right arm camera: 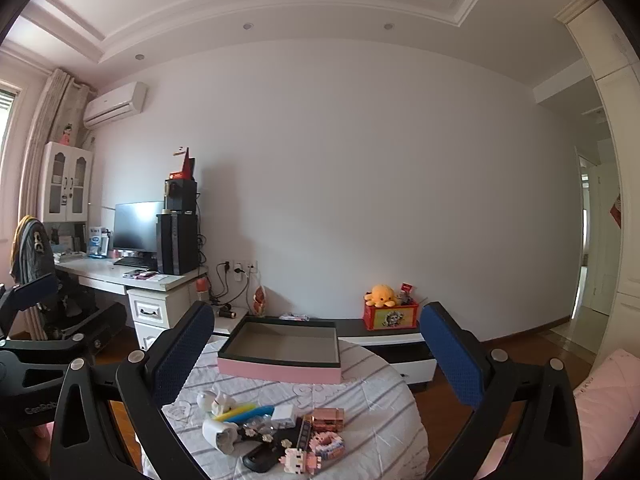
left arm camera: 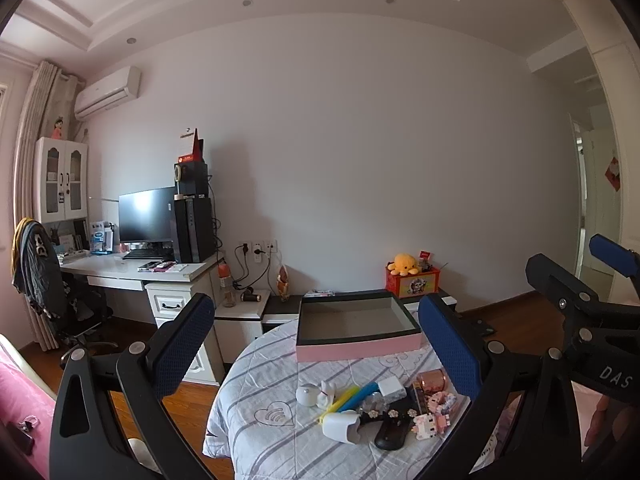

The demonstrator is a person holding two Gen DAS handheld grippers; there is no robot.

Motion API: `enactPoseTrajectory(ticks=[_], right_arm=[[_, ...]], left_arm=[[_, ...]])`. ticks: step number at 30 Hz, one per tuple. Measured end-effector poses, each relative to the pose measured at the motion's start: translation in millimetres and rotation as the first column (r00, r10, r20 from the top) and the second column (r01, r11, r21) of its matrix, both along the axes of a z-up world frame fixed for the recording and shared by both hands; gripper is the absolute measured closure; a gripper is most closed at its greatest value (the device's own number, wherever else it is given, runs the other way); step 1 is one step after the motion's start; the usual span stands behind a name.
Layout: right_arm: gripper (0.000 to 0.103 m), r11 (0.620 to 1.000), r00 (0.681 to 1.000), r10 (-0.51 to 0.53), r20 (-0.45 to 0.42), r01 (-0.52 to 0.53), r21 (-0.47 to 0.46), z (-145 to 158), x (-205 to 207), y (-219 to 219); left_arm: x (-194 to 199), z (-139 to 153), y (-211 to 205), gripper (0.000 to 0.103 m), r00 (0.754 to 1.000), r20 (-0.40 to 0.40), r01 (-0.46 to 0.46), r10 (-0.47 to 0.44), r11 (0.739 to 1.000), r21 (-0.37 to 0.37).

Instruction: Organize rigid objects

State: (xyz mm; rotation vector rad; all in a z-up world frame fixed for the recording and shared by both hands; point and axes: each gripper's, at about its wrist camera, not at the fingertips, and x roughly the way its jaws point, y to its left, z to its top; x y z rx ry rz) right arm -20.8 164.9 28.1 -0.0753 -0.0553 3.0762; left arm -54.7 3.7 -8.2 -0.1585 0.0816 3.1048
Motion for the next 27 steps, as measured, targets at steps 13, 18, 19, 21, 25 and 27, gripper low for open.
enactPoseTrajectory(ticks=[13,18,19,21,25,27], right_arm=[[0.0,1.0,1.0,-0.005,-0.025,0.005,0.02,6,-15,-7],[0.0,1.0,1.0,-0.003,-0.023,0.004,0.022,5,-20,-7],[0.0,1.0,1.0,-0.004,-0.024,0.004,0.021,5,-20,-7],[0.0,1.0,1.0,-0.008,-0.023,0.008,0.024,7,-19,-9],[0.0,1.0,1.0,-0.013,-0.017,0.013,0.022,6,-23,-8],[0.0,1.0,1.0,-0.014,-0.015,0.014,0.022,7,-23,-8]], left_arm=[[-17,5,-4,0.0,1.0,-0.012,-0.006,0.006,1.0,0.006],[-21,6,-4,0.0,1.0,-0.014,-0.005,0.005,1.0,0.007],[-20,6,-5,0.0,1.0,-0.013,-0.005,0.005,1.0,0.008],[-21,7,-5,0.0,1.0,-0.013,-0.005,0.005,1.0,0.006],[-21,8,-7,0.0,1.0,-0.011,-0.005,0.005,1.0,0.008],[-20,8,-8,0.0,1.0,-0.012,-0.002,0.002,1.0,0.007]])
